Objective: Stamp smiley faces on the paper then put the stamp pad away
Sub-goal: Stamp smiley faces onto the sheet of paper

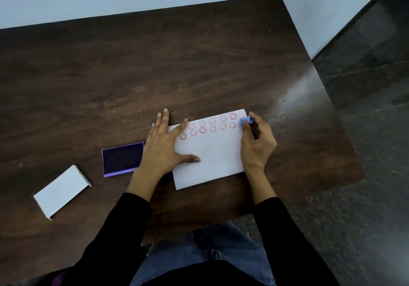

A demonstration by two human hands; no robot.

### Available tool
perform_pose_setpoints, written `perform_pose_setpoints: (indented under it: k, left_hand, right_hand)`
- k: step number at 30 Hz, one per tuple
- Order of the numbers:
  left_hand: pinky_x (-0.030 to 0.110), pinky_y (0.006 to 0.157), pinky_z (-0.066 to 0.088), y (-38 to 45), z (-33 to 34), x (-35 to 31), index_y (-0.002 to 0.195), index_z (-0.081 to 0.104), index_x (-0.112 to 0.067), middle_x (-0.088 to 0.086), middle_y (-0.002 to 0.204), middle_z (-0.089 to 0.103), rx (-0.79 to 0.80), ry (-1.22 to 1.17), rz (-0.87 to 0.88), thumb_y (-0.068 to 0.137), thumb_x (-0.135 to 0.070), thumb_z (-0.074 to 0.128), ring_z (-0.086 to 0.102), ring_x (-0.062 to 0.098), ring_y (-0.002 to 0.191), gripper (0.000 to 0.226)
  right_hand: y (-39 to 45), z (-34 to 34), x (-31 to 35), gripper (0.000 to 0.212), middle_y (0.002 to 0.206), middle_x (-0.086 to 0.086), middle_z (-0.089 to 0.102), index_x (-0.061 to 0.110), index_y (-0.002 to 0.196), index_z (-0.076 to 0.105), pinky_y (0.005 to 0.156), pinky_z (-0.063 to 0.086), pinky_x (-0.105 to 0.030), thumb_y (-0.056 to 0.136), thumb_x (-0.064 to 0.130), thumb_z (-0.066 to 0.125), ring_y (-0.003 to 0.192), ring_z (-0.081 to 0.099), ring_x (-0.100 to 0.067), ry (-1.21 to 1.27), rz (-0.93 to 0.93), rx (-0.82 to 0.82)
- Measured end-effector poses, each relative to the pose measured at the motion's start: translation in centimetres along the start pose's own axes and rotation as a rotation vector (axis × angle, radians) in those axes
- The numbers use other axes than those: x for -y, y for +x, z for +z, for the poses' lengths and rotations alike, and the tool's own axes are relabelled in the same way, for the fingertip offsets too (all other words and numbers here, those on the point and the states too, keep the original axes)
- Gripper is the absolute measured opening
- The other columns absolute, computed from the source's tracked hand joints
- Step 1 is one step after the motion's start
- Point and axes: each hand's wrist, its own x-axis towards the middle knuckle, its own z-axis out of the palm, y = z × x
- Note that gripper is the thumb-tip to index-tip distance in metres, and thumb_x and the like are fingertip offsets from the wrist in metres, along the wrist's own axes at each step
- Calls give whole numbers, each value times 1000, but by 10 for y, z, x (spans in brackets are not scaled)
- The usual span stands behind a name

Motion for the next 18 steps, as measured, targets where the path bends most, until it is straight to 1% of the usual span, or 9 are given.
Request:
perform_pose_setpoints:
  k: [4,7,12,18]
  left_hand:
    - [41,119,-2,-1,-4,5,146,15,-42,4,159,-19,27,10,-42,55,-68,73,-18,21,146,111]
    - [41,119,-1,-1,-6,8,147,14,-42,5,159,-20,44,40,-34,57,-68,71,-17,22,146,110]
    - [41,119,-1,-1,-7,7,147,11,-41,6,159,-20,52,73,-27,59,-69,69,-17,23,146,109]
    - [41,120,-1,-1,-8,7,147,11,-40,7,159,-20,59,98,-27,60,-70,68,-17,24,147,109]
  right_hand:
    - [-1,-1,2,27,99,-15,70,4,109,65,81,57,-39,83,13,67,89,66,-28,-55,-65,15]
    - [-2,-2,4,26,100,-17,70,2,107,65,81,57,-40,83,12,66,91,66,-30,-92,-80,37]
    - [-2,-1,8,26,100,-20,70,-1,104,67,82,51,-32,82,11,67,92,65,-32,-185,-128,73]
    - [-1,0,13,25,96,-22,70,-4,102,67,80,48,-30,80,7,70,88,64,-33,-230,-137,90]
